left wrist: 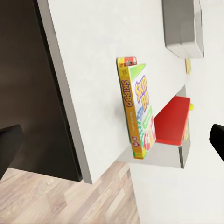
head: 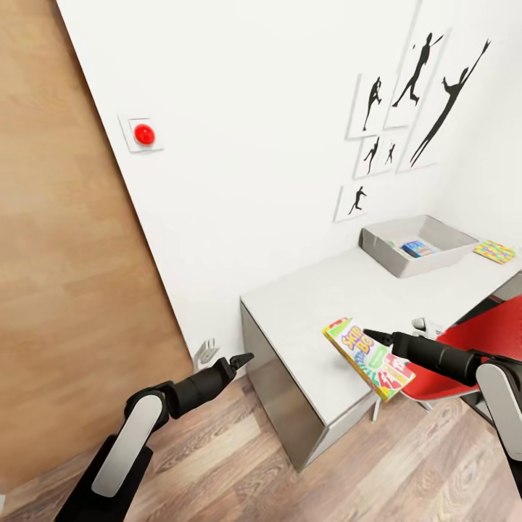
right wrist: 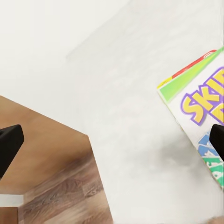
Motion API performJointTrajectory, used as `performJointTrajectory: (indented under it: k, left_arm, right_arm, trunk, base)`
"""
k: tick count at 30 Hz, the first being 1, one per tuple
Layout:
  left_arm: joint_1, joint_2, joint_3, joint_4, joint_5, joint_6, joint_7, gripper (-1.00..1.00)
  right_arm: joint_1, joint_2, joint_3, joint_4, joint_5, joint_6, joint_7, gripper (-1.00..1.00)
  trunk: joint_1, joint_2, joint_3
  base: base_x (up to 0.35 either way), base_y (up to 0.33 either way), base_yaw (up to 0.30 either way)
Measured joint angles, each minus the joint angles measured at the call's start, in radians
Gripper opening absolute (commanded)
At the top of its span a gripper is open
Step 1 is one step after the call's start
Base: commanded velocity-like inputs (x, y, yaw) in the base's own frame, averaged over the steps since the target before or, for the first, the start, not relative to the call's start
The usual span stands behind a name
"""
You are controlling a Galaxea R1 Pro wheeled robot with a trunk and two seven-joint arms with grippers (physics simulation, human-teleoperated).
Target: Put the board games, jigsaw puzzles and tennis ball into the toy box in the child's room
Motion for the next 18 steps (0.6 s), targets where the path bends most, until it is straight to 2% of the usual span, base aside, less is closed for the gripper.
performJointTrajectory:
  k: [14,18]
  left_arm:
    - [0.000,0.000,0.000,0.001,-0.001,0.000,0.001,1.00]
    - [0.000,0.000,0.000,0.003,-0.002,-0.001,0.001,1.00]
  right_arm:
    - [0.000,-0.001,-0.002,0.000,0.000,-0.001,0.000,1.00]
    - [0.000,-0.002,-0.017,0.000,0.000,0.000,0.000,1.00]
  trunk:
    - [0.000,0.000,0.021]
    - [0.000,0.000,0.027]
  base:
    - [0.000,0.028,-0.132]
    - [0.000,0.004,-0.154]
